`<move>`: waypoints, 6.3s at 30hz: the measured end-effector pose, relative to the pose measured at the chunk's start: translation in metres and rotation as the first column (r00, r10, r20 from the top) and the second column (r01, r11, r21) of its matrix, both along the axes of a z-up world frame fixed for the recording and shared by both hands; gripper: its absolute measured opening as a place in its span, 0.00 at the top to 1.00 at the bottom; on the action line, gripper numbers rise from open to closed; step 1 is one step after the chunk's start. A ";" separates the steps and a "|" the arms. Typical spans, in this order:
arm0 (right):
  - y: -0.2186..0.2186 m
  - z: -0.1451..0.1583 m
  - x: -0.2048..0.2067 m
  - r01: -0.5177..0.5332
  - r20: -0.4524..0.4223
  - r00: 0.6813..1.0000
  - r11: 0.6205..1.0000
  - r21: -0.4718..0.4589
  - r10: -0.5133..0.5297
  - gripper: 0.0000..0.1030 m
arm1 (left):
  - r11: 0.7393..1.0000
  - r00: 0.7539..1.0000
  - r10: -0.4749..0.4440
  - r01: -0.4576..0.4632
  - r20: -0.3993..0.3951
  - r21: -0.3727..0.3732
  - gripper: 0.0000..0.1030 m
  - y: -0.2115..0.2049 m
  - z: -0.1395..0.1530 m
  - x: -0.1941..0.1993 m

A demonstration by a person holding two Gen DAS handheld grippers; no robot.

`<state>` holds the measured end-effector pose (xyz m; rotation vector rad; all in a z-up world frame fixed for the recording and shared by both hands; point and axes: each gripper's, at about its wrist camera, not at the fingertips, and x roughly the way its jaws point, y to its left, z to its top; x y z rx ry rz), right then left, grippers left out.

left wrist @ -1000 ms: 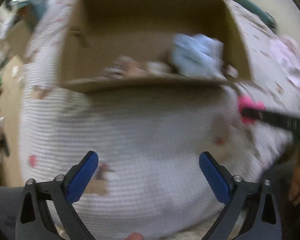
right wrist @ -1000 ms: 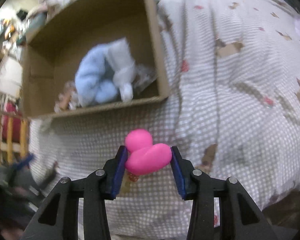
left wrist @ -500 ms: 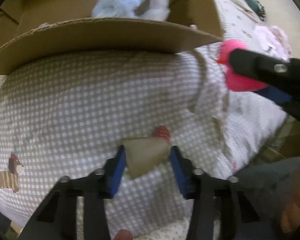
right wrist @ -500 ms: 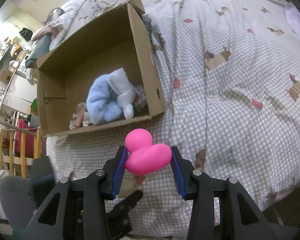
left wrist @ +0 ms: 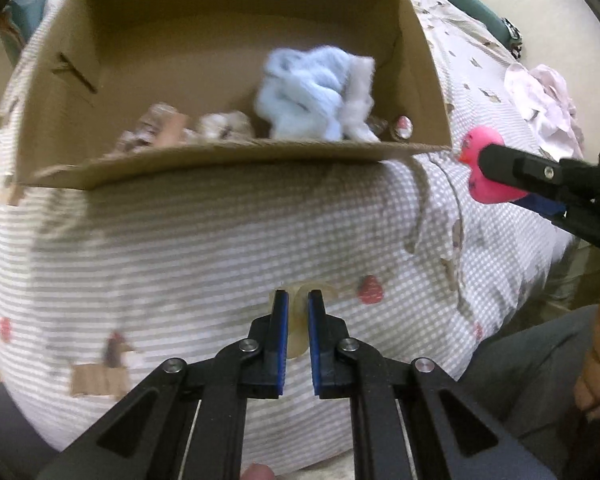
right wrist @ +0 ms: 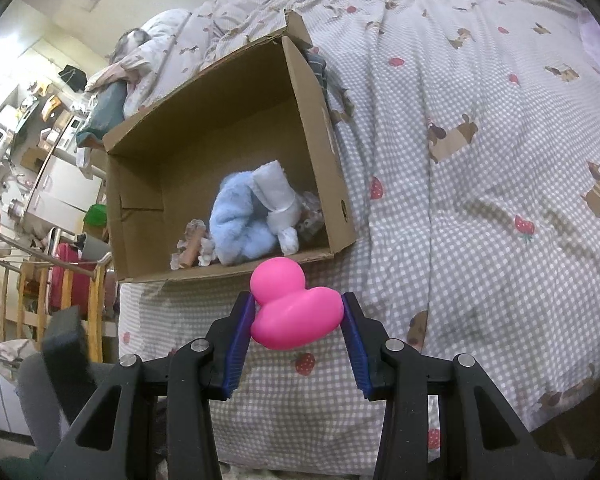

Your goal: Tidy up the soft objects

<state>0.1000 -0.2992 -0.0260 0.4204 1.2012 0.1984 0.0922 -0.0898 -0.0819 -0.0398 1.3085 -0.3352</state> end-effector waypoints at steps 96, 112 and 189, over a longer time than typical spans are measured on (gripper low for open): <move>0.072 0.032 0.058 0.026 0.329 0.943 0.998 0.054 -0.043 0.00 | 0.982 0.875 0.151 -0.184 0.461 0.029 0.16 0.083 0.096 0.076; 0.088 0.083 0.007 0.023 0.416 0.909 0.992 -0.128 0.032 0.00 | 0.958 0.809 0.217 -0.285 0.546 0.042 0.07 0.113 0.154 0.010; 0.096 0.038 -0.021 0.048 0.397 0.915 0.957 -0.287 0.073 0.00 | 0.961 0.852 0.226 -0.274 0.472 0.033 0.01 0.111 0.100 -0.009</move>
